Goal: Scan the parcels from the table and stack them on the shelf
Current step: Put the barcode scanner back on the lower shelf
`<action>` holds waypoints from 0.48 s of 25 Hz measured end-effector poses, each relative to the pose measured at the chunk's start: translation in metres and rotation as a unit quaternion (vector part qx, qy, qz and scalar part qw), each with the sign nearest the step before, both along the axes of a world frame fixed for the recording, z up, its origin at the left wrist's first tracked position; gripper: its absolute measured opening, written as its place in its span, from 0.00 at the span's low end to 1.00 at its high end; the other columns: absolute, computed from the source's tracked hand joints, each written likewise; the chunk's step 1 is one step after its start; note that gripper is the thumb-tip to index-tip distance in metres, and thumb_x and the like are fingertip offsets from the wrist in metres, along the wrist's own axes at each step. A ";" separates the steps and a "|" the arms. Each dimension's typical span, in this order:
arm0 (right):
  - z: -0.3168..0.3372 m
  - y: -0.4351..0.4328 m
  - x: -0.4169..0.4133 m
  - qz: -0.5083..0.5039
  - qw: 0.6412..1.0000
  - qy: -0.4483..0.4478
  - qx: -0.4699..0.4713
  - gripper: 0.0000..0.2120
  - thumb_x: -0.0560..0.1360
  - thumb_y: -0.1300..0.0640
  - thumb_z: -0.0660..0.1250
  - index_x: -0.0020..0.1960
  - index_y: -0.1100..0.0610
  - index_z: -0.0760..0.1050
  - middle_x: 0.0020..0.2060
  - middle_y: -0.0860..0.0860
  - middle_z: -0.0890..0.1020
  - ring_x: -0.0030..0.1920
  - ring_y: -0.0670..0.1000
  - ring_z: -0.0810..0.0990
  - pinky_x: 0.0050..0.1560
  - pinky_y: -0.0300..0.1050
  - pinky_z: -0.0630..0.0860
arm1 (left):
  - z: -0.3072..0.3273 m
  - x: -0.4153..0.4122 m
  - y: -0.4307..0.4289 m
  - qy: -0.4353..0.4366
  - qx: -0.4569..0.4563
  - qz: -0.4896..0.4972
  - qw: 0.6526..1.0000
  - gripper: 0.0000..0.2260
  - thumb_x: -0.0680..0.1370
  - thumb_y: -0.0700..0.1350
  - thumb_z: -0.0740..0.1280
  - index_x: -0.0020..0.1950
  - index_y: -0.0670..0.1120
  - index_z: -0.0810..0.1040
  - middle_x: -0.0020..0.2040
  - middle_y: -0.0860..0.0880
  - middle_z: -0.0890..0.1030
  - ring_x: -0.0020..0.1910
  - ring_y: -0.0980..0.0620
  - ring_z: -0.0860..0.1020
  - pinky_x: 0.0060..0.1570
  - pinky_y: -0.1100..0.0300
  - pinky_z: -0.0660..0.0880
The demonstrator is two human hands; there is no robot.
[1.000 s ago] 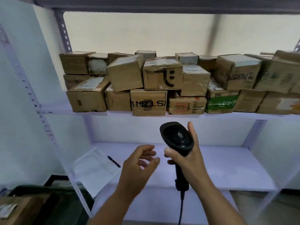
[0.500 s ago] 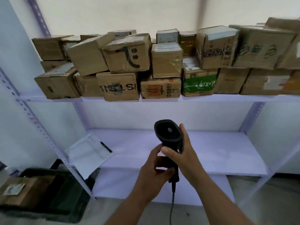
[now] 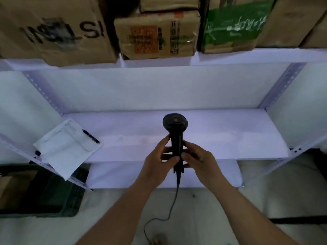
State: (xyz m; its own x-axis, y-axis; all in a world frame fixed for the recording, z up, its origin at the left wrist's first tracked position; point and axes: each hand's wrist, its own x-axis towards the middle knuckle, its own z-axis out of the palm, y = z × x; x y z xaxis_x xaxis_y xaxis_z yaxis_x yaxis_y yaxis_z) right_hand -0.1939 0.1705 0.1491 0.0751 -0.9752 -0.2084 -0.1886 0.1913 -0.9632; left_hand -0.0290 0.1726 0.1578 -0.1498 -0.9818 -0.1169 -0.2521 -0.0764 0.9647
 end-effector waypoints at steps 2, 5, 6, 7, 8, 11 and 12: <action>-0.034 -0.022 -0.006 -0.009 1.000 -0.015 0.023 0.20 0.80 0.66 0.63 0.68 0.50 0.72 0.51 0.53 0.85 0.52 0.56 0.84 0.53 0.50 0.81 | -0.035 -0.011 -0.025 0.003 0.020 -0.002 1.000 0.28 0.77 0.39 0.68 0.68 0.67 0.65 0.55 0.57 0.82 0.52 0.59 0.81 0.57 0.55 0.78; -0.076 -0.050 -0.009 -0.031 0.997 -0.028 0.058 0.20 0.79 0.69 0.62 0.66 0.50 0.72 0.48 0.52 0.85 0.44 0.51 0.86 0.48 0.46 0.82 | -0.081 -0.019 -0.054 0.017 0.048 0.007 0.999 0.28 0.77 0.38 0.67 0.73 0.58 0.66 0.55 0.53 0.83 0.51 0.53 0.83 0.57 0.49 0.78; -0.090 -0.060 -0.009 -0.038 0.997 -0.030 0.064 0.20 0.79 0.69 0.62 0.67 0.52 0.73 0.48 0.53 0.85 0.44 0.53 0.86 0.49 0.49 0.83 | -0.096 -0.020 -0.065 0.017 0.055 0.007 0.998 0.28 0.77 0.38 0.67 0.74 0.57 0.65 0.55 0.52 0.83 0.51 0.52 0.83 0.57 0.48 0.78; -0.104 -0.071 -0.009 -0.044 0.997 -0.026 0.065 0.20 0.79 0.69 0.62 0.68 0.54 0.73 0.48 0.54 0.85 0.44 0.55 0.86 0.51 0.54 0.82 | -0.111 -0.022 -0.077 0.016 0.060 0.007 0.998 0.28 0.78 0.38 0.67 0.75 0.56 0.65 0.55 0.51 0.83 0.50 0.51 0.83 0.57 0.48 0.78; -0.117 -0.082 -0.009 -0.049 0.996 -0.025 0.063 0.20 0.79 0.69 0.62 0.68 0.55 0.73 0.48 0.55 0.85 0.45 0.57 0.86 0.52 0.57 0.82 | -0.125 -0.023 -0.090 0.021 0.063 0.006 0.998 0.28 0.78 0.38 0.67 0.75 0.55 0.65 0.55 0.50 0.83 0.50 0.50 0.83 0.57 0.47 0.78; -0.151 -0.112 -0.007 -0.060 0.996 -0.018 0.057 0.18 0.79 0.68 0.62 0.65 0.55 0.75 0.44 0.52 0.85 0.46 0.59 0.85 0.54 0.61 0.80 | -0.159 -0.024 -0.121 0.023 0.068 0.004 0.997 0.27 0.78 0.37 0.66 0.75 0.52 0.65 0.55 0.47 0.83 0.50 0.49 0.84 0.57 0.47 0.78; -0.161 -0.120 -0.007 -0.060 0.997 -0.017 0.054 0.17 0.79 0.68 0.62 0.65 0.55 0.75 0.44 0.52 0.85 0.47 0.60 0.85 0.54 0.62 0.80 | -0.168 -0.025 -0.129 0.024 0.070 0.005 0.997 0.27 0.78 0.36 0.66 0.75 0.51 0.64 0.56 0.46 0.83 0.50 0.49 0.83 0.57 0.47 0.78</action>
State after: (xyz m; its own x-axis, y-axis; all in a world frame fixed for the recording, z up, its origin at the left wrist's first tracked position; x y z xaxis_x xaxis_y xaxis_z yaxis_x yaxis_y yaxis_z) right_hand -0.2006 0.0501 -0.0117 -0.0318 -0.9495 -0.3121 -0.1262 0.3136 -0.9411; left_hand -0.0541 0.0432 -0.0101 -0.1486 -0.9580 -0.2452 -0.2038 -0.2129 0.9556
